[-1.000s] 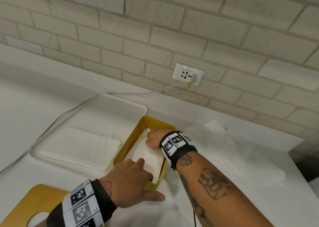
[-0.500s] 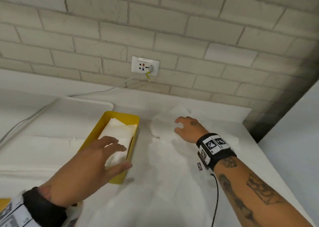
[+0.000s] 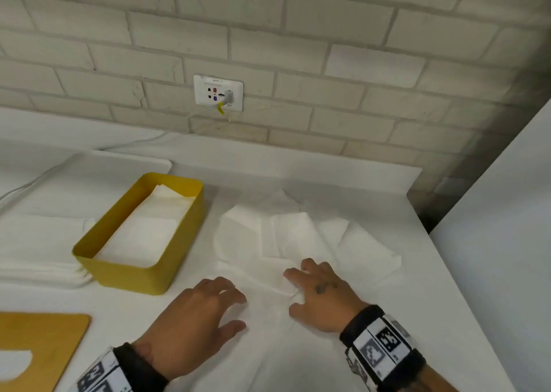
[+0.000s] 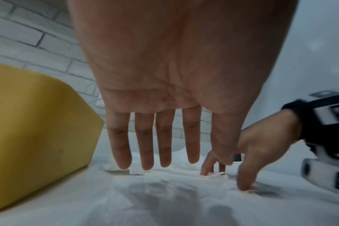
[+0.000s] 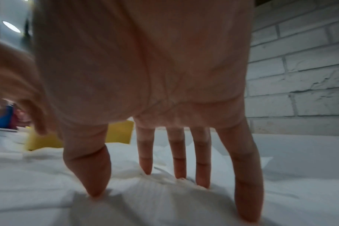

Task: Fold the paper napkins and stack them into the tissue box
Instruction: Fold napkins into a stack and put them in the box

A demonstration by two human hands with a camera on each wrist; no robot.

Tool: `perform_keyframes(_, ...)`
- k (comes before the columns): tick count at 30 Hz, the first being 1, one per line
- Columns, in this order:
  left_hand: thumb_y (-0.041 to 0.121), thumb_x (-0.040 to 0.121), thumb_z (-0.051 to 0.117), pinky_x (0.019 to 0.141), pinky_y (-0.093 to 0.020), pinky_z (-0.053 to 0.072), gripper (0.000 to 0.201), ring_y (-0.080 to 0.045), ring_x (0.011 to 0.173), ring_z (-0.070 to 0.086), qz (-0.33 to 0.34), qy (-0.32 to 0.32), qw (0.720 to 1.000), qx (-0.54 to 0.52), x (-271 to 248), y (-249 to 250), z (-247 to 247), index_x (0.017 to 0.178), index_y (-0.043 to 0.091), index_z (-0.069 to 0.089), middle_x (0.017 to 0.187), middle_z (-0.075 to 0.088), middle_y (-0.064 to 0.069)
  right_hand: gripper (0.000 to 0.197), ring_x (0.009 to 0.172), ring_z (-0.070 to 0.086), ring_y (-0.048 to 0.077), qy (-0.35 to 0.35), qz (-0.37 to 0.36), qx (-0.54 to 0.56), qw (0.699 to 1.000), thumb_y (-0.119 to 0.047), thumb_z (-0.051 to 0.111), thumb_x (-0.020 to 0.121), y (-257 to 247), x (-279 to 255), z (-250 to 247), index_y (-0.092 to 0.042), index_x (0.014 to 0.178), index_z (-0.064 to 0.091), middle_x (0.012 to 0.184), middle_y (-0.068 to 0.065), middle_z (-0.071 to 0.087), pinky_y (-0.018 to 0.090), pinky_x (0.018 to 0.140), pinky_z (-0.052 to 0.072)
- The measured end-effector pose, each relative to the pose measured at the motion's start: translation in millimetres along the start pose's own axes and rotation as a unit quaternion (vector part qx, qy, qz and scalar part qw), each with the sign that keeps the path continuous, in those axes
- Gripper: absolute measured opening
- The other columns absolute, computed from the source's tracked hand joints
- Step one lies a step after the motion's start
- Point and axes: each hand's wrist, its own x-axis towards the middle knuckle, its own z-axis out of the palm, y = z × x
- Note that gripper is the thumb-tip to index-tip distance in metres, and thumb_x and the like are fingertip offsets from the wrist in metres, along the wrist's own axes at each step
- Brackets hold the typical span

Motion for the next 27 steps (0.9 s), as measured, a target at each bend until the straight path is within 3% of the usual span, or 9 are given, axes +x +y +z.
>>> perform_keyframes(3, 0.059, 0.078, 0.075, 0.079, -0.022, 0.057, 0.042, -0.007, 0.103, 0.069, -0.02, -0.017, 1.0, 0.006, -7, 10, 9, 0.116, 0.044, 0.067, 0.121, 0.064, 0.019, 0.058, 0.141, 0.022, 0.022, -0.009, -0.026, -0.009, 1.0, -0.039, 0.048, 0.097, 5, -38, 20, -0.037, 0.151, 0.029, 0.155, -0.006, 0.022, 0.044, 0.109, 0.036)
perform_keyframes(6, 0.055, 0.095, 0.062, 0.104, -0.022, 0.043, 0.046, -0.007, 0.131, 0.048, -0.032, -0.027, 0.999, 0.002, -14, 16, 22, 0.138, 0.043, 0.054, 0.141, 0.046, 0.021, 0.063, 0.146, 0.014, 0.019, -0.03, -0.058, -0.014, 0.998, -0.04, 0.046, 0.099, 9, -69, 36, -0.04, 0.156, 0.02, 0.16, -0.011, 0.012, 0.043, 0.112, 0.032)
perform_keyframes(9, 0.056, 0.098, 0.056, 0.109, -0.016, 0.032, 0.05, -0.002, 0.137, 0.034, -0.009, -0.02, 1.0, 0.019, -19, 19, 29, 0.145, 0.044, 0.043, 0.146, 0.033, 0.024, 0.063, 0.148, 0.013, 0.018, -0.064, -0.098, -0.003, 0.993, -0.044, 0.046, 0.098, 13, -89, 39, -0.041, 0.155, 0.02, 0.161, -0.012, 0.01, 0.042, 0.113, 0.032)
perform_keyframes(12, 0.052, 0.097, 0.06, 0.108, -0.014, 0.029, 0.05, -0.002, 0.136, 0.034, -0.02, -0.035, 0.999, 0.014, -17, 22, 25, 0.143, 0.044, 0.044, 0.143, 0.033, 0.026, 0.056, 0.14, 0.034, 0.009, -0.078, -0.105, 0.036, 0.991, -0.052, 0.05, 0.099, 21, -94, 14, -0.042, 0.151, 0.034, 0.153, -0.016, 0.034, 0.031, 0.113, 0.035)
perform_keyframes(16, 0.049, 0.096, 0.062, 0.111, -0.019, 0.032, 0.051, -0.005, 0.134, 0.035, -0.024, -0.043, 0.998, 0.034, -5, 20, 24, 0.144, 0.043, 0.045, 0.15, 0.035, 0.023, 0.024, 0.092, 0.062, 0.011, 0.18, -0.031, 0.136, 0.974, -0.054, 0.056, 0.095, 18, -58, -44, -0.032, 0.101, 0.062, 0.097, -0.014, 0.065, 0.031, 0.083, 0.052)
perform_keyframes(18, 0.046, 0.096, 0.065, 0.111, -0.022, 0.034, 0.051, -0.006, 0.134, 0.037, -0.035, -0.044, 0.998, 0.041, 1, 22, 23, 0.143, 0.042, 0.047, 0.15, 0.037, 0.021, 0.031, 0.094, 0.06, 0.019, 0.236, 0.008, 0.123, 0.964, -0.056, 0.055, 0.095, 16, -25, -62, -0.026, 0.101, 0.061, 0.099, -0.007, 0.063, 0.032, 0.08, 0.047)
perform_keyframes(23, 0.043, 0.095, 0.066, 0.111, -0.027, 0.038, 0.05, -0.008, 0.133, 0.043, -0.073, -0.04, 0.995, 0.045, 2, 30, 14, 0.142, 0.039, 0.049, 0.15, 0.041, 0.018, 0.069, 0.129, 0.051, 0.033, 0.05, 0.082, -0.063, 0.993, -0.047, 0.061, 0.095, 16, 33, -68, -0.01, 0.147, 0.036, 0.146, 0.013, 0.044, 0.039, 0.1, 0.042)
perform_keyframes(25, 0.047, 0.095, 0.065, 0.109, -0.026, 0.04, 0.047, -0.007, 0.129, 0.048, -0.086, -0.012, 0.996, 0.029, -5, 28, 7, 0.139, 0.039, 0.052, 0.146, 0.045, 0.019, 0.053, 0.124, 0.054, 0.033, 0.056, 0.064, -0.013, 0.996, -0.031, 0.065, 0.094, 23, 40, -70, -0.008, 0.137, 0.045, 0.14, 0.013, 0.05, 0.039, 0.1, 0.044)
perform_keyframes(27, 0.053, 0.093, 0.065, 0.103, -0.021, 0.045, 0.044, -0.002, 0.121, 0.054, -0.095, 0.043, 0.994, -0.02, -14, 30, 0, 0.134, 0.04, 0.057, 0.139, 0.053, 0.021, 0.02, 0.103, 0.064, 0.025, 0.083, -0.001, 0.089, 0.993, -0.026, 0.068, 0.092, 34, 36, -77, -0.012, 0.106, 0.061, 0.115, 0.005, 0.067, 0.034, 0.088, 0.053)
